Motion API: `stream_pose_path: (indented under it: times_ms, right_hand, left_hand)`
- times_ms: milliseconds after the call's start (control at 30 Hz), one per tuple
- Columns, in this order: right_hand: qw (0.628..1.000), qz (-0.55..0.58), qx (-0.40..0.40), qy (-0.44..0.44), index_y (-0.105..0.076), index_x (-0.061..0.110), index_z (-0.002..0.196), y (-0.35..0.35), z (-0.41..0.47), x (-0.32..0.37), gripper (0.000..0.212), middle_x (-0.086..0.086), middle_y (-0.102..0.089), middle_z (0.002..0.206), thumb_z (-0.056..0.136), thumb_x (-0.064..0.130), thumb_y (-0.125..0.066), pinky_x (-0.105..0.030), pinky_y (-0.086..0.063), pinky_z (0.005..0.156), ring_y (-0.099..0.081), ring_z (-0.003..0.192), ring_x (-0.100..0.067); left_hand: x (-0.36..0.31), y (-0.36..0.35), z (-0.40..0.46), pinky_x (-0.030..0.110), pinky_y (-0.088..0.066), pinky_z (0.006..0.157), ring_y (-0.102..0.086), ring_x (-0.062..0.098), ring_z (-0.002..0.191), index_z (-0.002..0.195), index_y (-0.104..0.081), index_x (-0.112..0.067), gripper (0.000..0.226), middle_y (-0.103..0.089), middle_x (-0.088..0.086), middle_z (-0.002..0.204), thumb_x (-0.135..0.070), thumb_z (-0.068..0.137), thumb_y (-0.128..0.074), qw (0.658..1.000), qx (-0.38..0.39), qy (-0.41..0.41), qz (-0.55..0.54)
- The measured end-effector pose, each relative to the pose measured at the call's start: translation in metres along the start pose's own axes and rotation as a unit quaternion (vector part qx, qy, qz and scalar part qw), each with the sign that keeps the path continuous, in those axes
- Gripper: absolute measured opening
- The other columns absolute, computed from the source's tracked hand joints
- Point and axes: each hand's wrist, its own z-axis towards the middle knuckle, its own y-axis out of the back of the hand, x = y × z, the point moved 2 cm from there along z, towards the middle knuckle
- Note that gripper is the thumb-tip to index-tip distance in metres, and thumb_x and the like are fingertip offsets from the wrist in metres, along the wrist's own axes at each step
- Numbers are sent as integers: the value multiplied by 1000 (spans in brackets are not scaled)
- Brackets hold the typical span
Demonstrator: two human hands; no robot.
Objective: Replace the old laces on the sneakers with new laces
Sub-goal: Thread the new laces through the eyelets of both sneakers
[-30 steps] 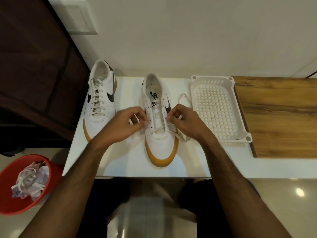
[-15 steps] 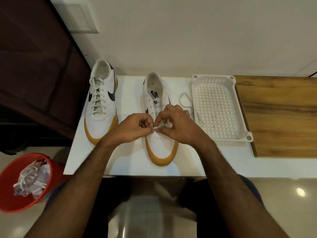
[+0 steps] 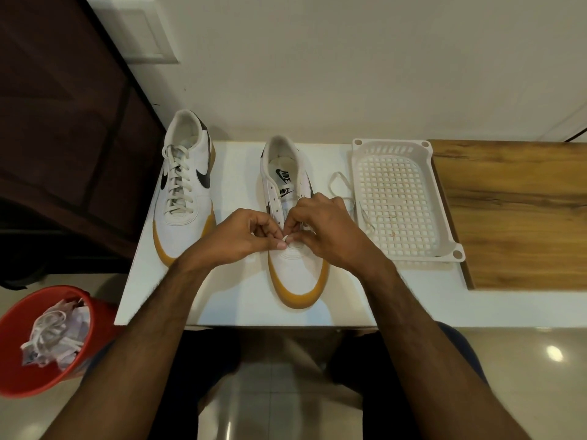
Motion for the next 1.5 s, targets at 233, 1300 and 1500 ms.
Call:
stream_pose_path:
  times_ms: [233,1300,1500]
  right_hand:
    - [1000,4,-17,-17,-68,29,97,5,-1,-5,16,17,-60,91,85,22,-78,-33,-25,85,-45,95,-8]
    - [981,127,-75,-126,-70,28,102,23,-13,-27,25,10,-48,116,85,12,-77,-33,-41,100,-50,113,-9]
    - [990,40,-7,-138,-69,29,86,28,-22,-24,11,12,-60,102,86,39,-75,-40,-39,96,-55,102,-12]
  left_hand:
    - [1,-1,-1,21,-48,71,-61,14,77,89,-75,-13,8,-72,-3,80,-11,83,-81,1000,10,15,-21]
    - [-12,-8,-8,13,-44,63,-55,1,68,82,-70,-23,15,-65,-10,74,-9,84,-76,991,-5,-20,130]
    - [-8,-6,-9,15,-44,63,-59,7,69,90,-62,-21,10,-68,-4,76,-14,93,-68,990,2,-32,140]
